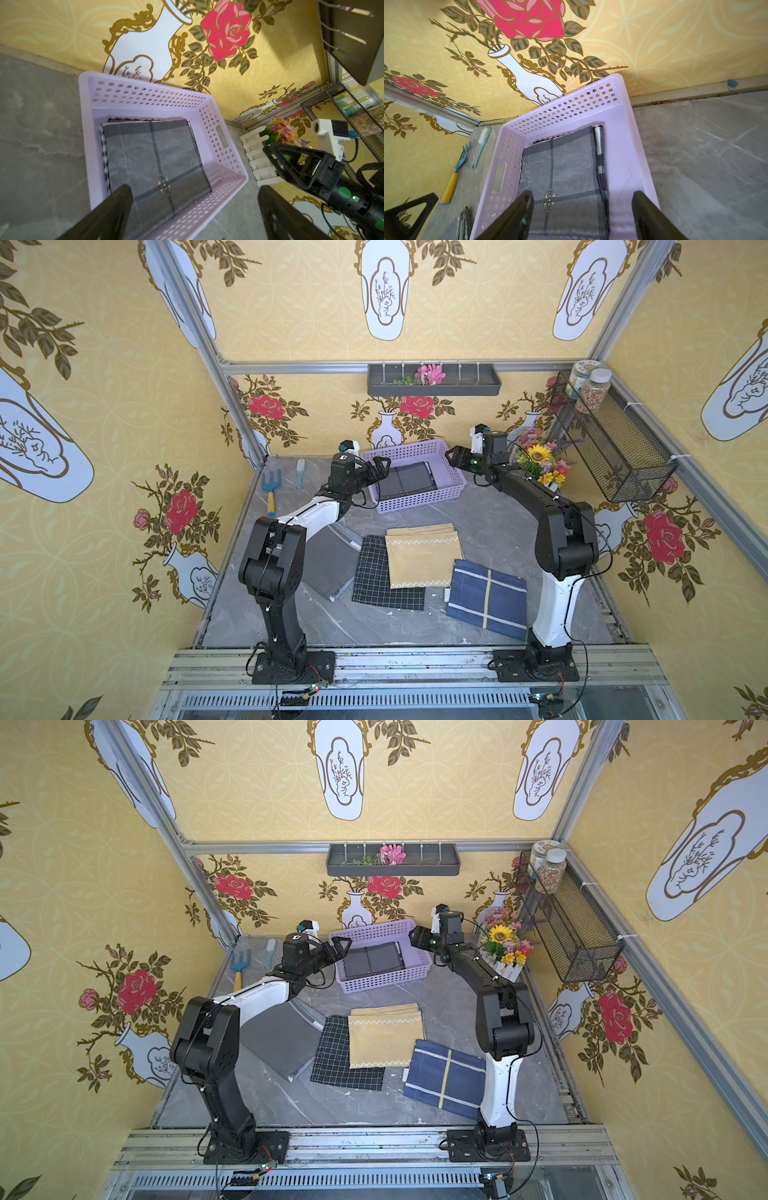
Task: Put the folded pillowcase in the basket
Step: Adjust the basket at the center of the board.
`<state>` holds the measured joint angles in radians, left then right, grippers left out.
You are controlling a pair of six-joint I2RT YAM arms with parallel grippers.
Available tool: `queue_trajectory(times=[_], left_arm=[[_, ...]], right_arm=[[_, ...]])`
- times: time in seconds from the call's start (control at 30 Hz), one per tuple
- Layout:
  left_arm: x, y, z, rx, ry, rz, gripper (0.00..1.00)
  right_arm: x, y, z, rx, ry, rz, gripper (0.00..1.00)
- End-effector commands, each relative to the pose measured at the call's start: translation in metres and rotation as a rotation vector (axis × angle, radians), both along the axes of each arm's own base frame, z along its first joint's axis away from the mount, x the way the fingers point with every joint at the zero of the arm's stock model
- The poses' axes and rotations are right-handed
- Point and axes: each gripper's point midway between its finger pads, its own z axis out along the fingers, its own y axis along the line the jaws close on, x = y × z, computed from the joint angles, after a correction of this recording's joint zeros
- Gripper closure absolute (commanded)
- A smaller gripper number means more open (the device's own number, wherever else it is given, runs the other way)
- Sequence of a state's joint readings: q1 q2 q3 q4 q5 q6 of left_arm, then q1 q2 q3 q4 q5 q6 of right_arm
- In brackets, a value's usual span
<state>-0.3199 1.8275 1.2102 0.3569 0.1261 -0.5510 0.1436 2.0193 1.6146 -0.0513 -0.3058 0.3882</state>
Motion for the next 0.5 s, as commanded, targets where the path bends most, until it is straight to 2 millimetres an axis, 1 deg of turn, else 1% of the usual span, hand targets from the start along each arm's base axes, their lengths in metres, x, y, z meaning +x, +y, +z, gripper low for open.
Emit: queue_trajectory(times=[0.0, 0.13, 0.33, 0.47], left_arm=[[-0.021, 0.009, -0.005, 0.010, 0.017, 0.010, 0.00], [-0.054, 0.021, -0.011, 0.018, 0.039, 0.015, 0.00], [-0.099, 0.039, -0.023, 0.023, 0.063, 0.033, 0.00], [-0.119, 0.047, -0.031, 0.032, 0.080, 0.046, 0.00]], right_arm=[[-0.009, -0.013, -0.013, -0.051, 0.074, -0.054, 0.17], [-0.008, -0.019, -0.030, -0.108, 0.135, -0.060, 0.15], [0.006, -0.030, -0.062, -0.138, 0.219, -0.081, 0.13], [0.013, -0.034, -0.076, -0.128, 0.252, -0.081, 0.13]])
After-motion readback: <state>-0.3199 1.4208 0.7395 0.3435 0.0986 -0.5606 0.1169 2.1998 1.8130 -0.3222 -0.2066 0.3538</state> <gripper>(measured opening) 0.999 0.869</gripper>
